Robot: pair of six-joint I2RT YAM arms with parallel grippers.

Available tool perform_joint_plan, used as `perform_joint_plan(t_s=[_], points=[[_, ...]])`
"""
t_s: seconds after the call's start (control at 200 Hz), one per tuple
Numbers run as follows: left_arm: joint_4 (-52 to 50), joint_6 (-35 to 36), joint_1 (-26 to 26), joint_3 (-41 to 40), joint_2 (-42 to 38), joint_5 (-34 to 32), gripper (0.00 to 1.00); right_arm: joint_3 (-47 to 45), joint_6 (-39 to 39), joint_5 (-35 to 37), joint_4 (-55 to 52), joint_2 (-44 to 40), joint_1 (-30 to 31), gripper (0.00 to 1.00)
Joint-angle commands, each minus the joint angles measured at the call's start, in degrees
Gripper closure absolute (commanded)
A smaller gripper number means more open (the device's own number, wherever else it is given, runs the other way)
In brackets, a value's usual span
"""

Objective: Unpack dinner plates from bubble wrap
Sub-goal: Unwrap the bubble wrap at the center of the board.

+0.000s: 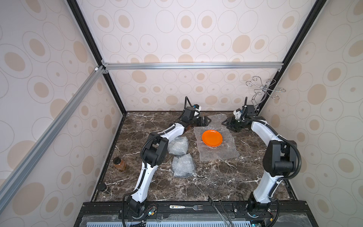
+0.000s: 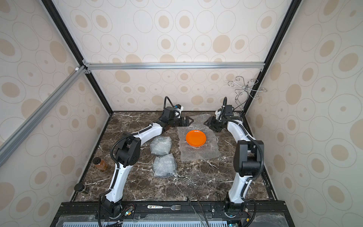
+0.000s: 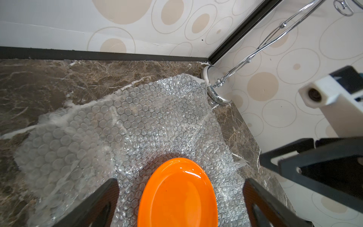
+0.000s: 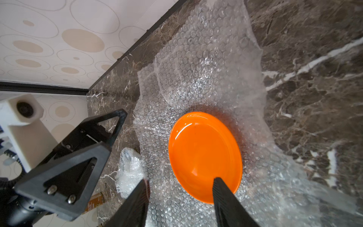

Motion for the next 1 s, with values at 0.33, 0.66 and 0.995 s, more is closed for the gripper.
perform_joint_plan(t_s=[0.33, 0.66, 0.995], points=[[1.8, -2.2, 0.9, 1.9, 3.7, 0.6, 0.00, 21.1, 4.4, 1.3, -2.4, 18.6, 2.0, 0.45], [-3.2, 1.4, 1.0, 6.4, 8.6, -0.2, 0.00, 26.2, 3.7, 2.5, -4.2, 24.0, 2.0, 0.45], [-4.5, 2.5, 1.3, 4.7, 8.3, -0.2, 0.00, 27.1, 2.5, 3.6, -5.1, 26.9, 1.9, 0.45]])
